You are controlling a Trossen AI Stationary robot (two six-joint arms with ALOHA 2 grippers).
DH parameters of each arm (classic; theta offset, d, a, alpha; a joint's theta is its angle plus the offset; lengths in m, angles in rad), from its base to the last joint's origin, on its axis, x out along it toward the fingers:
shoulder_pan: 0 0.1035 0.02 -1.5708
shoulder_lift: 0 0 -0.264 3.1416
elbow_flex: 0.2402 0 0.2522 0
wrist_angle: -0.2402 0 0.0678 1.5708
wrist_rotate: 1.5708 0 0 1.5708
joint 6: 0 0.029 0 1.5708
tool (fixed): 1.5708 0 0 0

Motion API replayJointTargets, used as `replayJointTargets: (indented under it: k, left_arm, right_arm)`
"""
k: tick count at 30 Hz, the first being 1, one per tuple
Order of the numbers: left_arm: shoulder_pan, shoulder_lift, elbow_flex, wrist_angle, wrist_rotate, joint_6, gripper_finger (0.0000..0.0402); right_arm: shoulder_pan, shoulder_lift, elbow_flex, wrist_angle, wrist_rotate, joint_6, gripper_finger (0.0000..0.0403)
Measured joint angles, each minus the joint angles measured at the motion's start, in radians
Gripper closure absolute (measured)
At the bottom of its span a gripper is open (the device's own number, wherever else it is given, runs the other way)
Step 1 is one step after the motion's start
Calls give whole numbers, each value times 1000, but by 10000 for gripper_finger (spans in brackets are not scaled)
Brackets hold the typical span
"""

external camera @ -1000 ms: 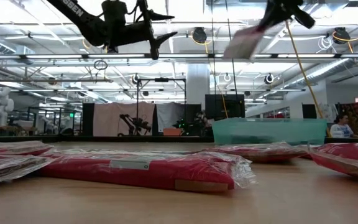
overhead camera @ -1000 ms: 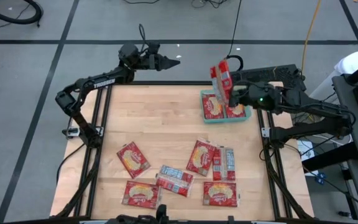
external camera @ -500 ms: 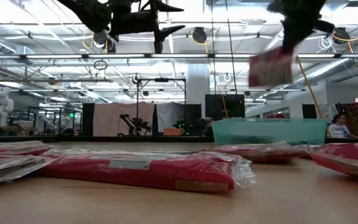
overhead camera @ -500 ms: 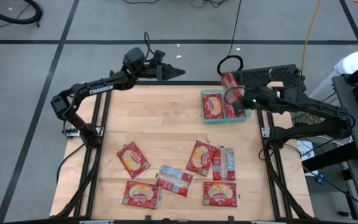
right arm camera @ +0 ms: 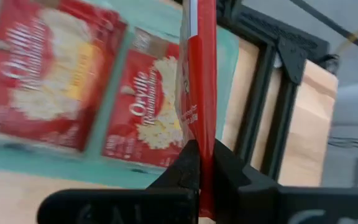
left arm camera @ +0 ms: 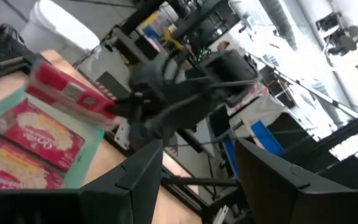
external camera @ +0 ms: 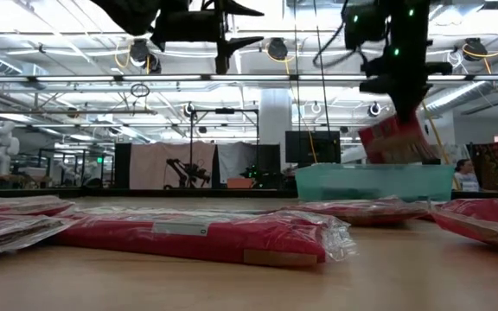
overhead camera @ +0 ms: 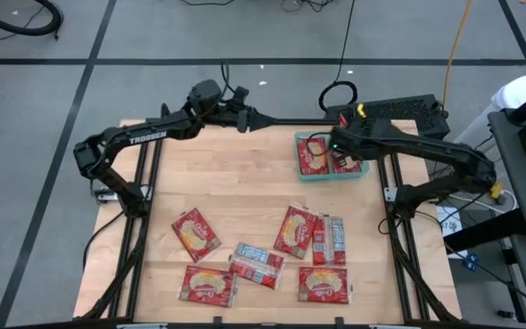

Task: Sort popcorn bags into baskets
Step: Put the red popcorn bag into the light blue bin

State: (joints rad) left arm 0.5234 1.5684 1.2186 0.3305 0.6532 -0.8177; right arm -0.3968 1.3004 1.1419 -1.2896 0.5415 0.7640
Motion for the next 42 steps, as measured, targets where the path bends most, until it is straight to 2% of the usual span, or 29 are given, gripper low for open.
replayJointTargets:
  k: [13, 19, 23, 34, 42]
  left_arm:
    - [-74, -68, 0, -154, -4, 110, 199]
    - [-76, -75, 0, -186, -7, 123, 199]
    - [-76, -75, 0, -187, -6, 124, 199]
    - [-74, -76, 0, -186, 0, 124, 199]
    - [-42, -75, 0, -187, 3, 122, 199]
  right_arm:
    - [-31, 122, -131, 125, 28, -26, 400]
    - [-42, 143, -179, 189, -48, -75, 396]
    - [-42, 144, -194, 217, -98, -70, 363]
    - [-50, 95, -194, 263, -154, -47, 231]
    - [-54, -25, -194, 272, -159, -21, 192]
